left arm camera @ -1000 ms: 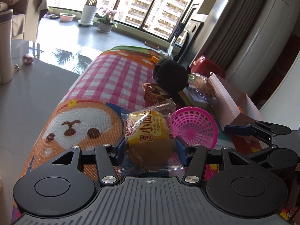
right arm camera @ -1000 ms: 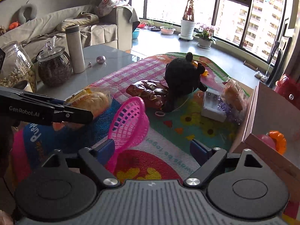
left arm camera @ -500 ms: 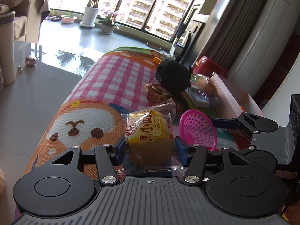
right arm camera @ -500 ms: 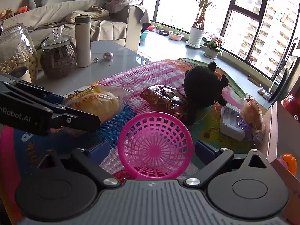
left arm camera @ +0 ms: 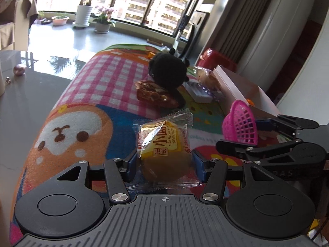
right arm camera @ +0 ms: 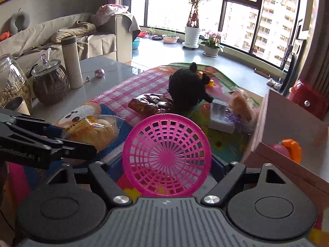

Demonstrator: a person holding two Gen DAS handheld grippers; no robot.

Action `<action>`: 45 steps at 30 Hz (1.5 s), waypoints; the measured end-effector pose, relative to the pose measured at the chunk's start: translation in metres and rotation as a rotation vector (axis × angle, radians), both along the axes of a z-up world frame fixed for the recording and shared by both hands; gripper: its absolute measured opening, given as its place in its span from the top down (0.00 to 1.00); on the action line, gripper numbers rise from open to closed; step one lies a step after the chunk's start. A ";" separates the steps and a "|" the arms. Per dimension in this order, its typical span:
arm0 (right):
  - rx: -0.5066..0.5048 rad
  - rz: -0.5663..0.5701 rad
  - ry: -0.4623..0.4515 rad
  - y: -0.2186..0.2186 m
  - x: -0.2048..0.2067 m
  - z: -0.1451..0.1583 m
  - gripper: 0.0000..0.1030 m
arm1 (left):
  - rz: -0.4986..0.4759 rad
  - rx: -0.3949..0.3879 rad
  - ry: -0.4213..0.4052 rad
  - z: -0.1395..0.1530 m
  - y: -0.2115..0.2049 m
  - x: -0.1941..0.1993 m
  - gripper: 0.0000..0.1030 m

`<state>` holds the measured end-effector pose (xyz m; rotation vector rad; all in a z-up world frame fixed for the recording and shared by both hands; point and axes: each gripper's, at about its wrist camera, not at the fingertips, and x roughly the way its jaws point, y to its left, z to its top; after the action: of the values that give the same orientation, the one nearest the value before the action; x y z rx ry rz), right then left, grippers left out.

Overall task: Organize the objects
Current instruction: 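Carry the bread bun into the pink box while the right tool drops the pink basket in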

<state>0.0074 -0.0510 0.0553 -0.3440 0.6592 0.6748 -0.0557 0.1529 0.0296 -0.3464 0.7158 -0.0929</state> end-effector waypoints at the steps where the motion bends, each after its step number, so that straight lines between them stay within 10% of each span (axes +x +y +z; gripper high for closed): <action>1: -0.006 -0.016 -0.008 -0.010 -0.007 0.003 0.19 | -0.021 0.001 0.007 0.000 -0.008 0.002 0.43; 15: 0.101 -0.317 -0.057 -0.173 -0.054 0.015 0.19 | -0.310 0.039 -0.088 0.067 -0.162 0.073 0.43; 29: 0.183 -0.399 -0.059 -0.216 -0.033 0.000 0.19 | -0.202 -0.013 -0.190 0.067 -0.214 0.238 0.43; 40: 0.239 -0.447 -0.151 -0.193 0.102 0.094 0.19 | -0.189 0.017 -0.235 0.044 -0.136 0.145 0.43; 45: 0.254 -0.484 -0.055 -0.146 0.184 0.095 0.19 | -0.184 0.035 -0.198 0.025 -0.102 0.107 0.43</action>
<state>0.1912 -0.1968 0.1506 0.0364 0.5675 0.2787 0.0510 0.0506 0.0549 -0.2336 0.5514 -0.2843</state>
